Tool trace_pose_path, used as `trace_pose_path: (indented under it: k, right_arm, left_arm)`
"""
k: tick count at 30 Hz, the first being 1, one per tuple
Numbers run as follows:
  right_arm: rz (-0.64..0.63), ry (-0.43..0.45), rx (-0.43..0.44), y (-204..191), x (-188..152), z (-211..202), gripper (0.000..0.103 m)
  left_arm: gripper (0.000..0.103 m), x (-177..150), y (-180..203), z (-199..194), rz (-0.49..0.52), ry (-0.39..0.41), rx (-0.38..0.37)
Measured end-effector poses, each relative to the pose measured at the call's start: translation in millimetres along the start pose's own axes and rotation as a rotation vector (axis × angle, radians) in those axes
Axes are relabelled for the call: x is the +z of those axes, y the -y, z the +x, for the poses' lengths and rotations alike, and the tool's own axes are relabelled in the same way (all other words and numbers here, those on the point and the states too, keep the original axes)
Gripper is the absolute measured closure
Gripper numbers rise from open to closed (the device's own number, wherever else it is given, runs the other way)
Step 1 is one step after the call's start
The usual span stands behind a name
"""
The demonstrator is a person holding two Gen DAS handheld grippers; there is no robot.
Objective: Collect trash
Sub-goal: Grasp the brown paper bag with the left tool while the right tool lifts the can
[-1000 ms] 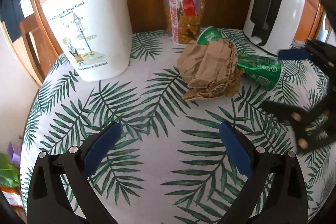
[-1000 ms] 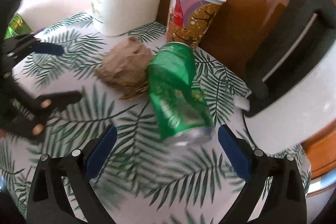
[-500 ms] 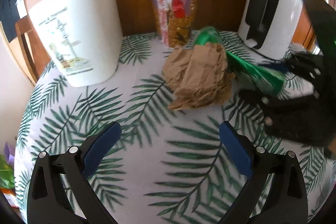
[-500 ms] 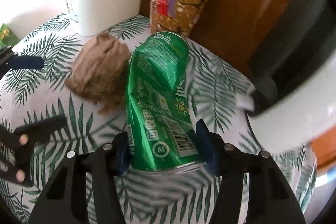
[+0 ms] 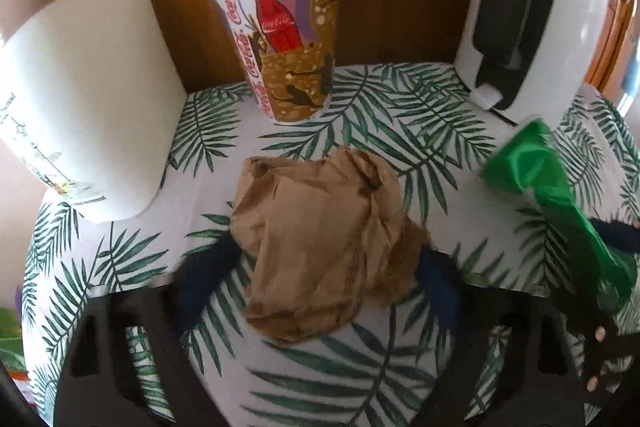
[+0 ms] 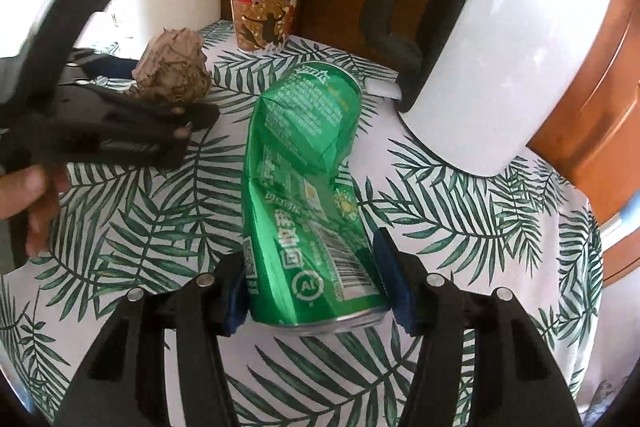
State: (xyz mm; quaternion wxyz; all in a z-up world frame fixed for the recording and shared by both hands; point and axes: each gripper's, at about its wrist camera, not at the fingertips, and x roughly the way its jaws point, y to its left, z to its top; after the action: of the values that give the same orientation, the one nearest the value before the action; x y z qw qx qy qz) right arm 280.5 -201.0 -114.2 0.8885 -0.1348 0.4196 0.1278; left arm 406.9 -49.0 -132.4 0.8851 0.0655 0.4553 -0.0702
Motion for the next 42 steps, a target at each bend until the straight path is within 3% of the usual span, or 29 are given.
trace_pose_path:
  k: [1, 7, 10, 14, 24, 30, 33, 37, 42]
  right_arm:
    - [-0.003, 0.001, 0.002, -1, -1, -3, 0.048]
    - [0.025, 0.001, 0.078, 2, -3, -10, 0.048]
    - [0.05, -0.001, 0.133, 0, -11, -20, 0.048]
    - [0.052, -0.002, 0.14, -11, -25, -34, 0.048]
    - [0.047, -0.004, -0.019, -55, -80, -73, 0.048]
    - [0.08, 0.002, -0.03, -69, -96, -83, 0.048]
    - [0.084, -0.002, -0.041, -71, -96, -84, 0.048]
    - [0.048, 0.002, -0.085, -78, -91, -85, 0.026]
    - [0.033, -0.011, -0.073, -81, -80, -77, 0.017]
  left_arm:
    - [0.034, 1, 0, 0, -0.003, 0.007, -0.003]
    - [0.038, -12, 3, -16, 0.028, 0.004, -0.066]
    - [0.038, -29, 7, -31, 0.047, 0.006, -0.098]
    - [0.038, -60, 16, -56, 0.084, 0.02, -0.119]
    - [0.038, -146, 10, -114, 0.129, 0.042, -0.064]
    - [0.037, -164, 6, -130, 0.106, 0.04, -0.062]
    - [0.032, -166, 6, -132, 0.096, 0.036, -0.065]
    - [0.025, -164, 8, -132, 0.099, 0.054, -0.047]
    - [0.023, -160, 6, -125, 0.079, 0.043, -0.059]
